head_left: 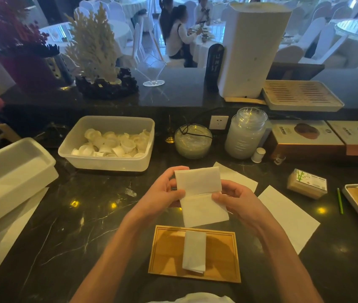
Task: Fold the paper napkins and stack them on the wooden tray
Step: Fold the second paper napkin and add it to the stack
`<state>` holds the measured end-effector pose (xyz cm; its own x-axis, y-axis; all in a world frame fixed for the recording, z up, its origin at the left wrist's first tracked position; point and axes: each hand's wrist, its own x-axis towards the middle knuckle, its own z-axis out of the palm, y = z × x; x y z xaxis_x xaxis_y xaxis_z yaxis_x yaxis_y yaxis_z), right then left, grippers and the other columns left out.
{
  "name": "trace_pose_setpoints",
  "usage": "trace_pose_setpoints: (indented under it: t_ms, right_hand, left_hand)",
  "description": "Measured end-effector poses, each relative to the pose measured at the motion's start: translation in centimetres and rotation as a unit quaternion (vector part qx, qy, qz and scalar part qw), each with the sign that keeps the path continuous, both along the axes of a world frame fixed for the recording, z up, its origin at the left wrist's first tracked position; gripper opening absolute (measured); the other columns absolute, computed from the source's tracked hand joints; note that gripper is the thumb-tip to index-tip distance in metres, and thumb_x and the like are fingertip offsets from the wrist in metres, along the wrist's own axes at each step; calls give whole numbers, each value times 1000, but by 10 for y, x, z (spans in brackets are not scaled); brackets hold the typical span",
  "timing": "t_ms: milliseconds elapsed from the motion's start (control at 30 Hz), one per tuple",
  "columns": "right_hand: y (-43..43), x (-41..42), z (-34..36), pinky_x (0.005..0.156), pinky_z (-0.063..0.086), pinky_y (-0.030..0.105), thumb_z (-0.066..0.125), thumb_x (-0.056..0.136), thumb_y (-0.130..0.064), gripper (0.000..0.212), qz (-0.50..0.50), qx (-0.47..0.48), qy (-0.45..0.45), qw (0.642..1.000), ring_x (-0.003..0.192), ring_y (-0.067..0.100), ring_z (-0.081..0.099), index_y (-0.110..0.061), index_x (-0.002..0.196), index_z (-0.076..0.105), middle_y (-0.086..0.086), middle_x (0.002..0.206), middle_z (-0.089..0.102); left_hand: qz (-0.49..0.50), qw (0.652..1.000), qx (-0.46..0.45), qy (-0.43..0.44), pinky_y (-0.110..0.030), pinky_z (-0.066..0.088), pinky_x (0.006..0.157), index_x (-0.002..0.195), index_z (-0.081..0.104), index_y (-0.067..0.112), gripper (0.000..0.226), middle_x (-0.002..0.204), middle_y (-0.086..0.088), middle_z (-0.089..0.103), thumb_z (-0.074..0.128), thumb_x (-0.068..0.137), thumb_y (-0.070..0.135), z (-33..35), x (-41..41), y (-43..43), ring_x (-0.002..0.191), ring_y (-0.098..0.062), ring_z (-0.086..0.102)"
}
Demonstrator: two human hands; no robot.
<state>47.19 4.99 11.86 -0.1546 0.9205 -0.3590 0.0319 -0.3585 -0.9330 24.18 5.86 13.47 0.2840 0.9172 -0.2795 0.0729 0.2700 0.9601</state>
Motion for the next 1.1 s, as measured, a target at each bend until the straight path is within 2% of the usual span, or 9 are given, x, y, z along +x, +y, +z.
trace_pose_setpoints:
  t_ms: [167,333,400,500,600,700,833,1000,1100]
  right_hand:
    - [0,-2,1,59,55,12,76,87,-22,29,0,16,-27,1000,92,6,71,-44,104,68,-29,95,74]
    - [0,-5,1,72,53,17,76,87,-23,29,10,30,-48,998,99,11,67,-47,100,67,-30,92,72]
    - [0,-5,1,78,54,21,78,81,-33,29,26,31,-42,998,101,11,67,-49,102,66,-30,96,72]
    - [-2,-5,0,75,52,21,76,69,-50,39,39,26,-29,998,102,12,67,-50,106,64,-32,99,70]
    - [0,-5,-3,76,54,24,77,81,-37,25,11,22,-25,999,102,16,67,-48,101,67,-30,95,72]
    - [2,-5,-5,73,56,21,73,90,-19,22,-36,19,-17,999,102,20,68,-41,96,72,-19,93,75]
    - [4,-4,-1,59,58,18,64,95,-9,28,-67,11,24,997,101,26,62,-30,85,78,-2,101,69]
    - [7,0,7,66,63,28,63,93,-1,35,-57,0,77,995,107,30,60,-28,76,78,3,108,63]
    - [7,0,10,66,63,26,65,92,-1,35,-54,40,34,997,106,26,62,-29,74,77,1,108,64]
  left_hand:
    - [-5,1000,-6,-1,-44,61,93,127,51,39,57,127,4,61,68,92,-3,0,-1,1,120,-22,63]
    - [-6,1000,7,7,-39,63,89,124,52,44,64,126,6,61,68,89,-7,-1,0,1,118,-22,63]
    - [-11,1000,14,6,-34,64,84,124,51,45,66,127,7,61,69,87,-7,0,2,2,117,-20,64]
    - [-16,999,24,15,-29,64,82,123,50,48,67,126,9,62,71,87,-5,1,3,2,117,-18,64]
    - [-15,999,36,23,-27,64,79,121,53,46,63,124,10,63,71,88,-4,2,4,2,115,-16,66]
    - [-13,999,34,-2,-26,63,76,117,62,39,49,113,14,71,71,90,0,3,2,1,109,-7,71]
    - [-12,999,-7,-43,-36,65,80,115,72,28,24,116,2,73,65,97,12,3,3,-4,110,-17,72]
    - [-4,998,-18,-67,-21,62,72,101,81,23,26,108,11,77,61,99,7,5,6,-8,109,-8,72]
    - [22,993,-43,-110,-22,62,72,119,70,21,21,117,1,75,60,100,18,4,8,-10,111,-17,72]
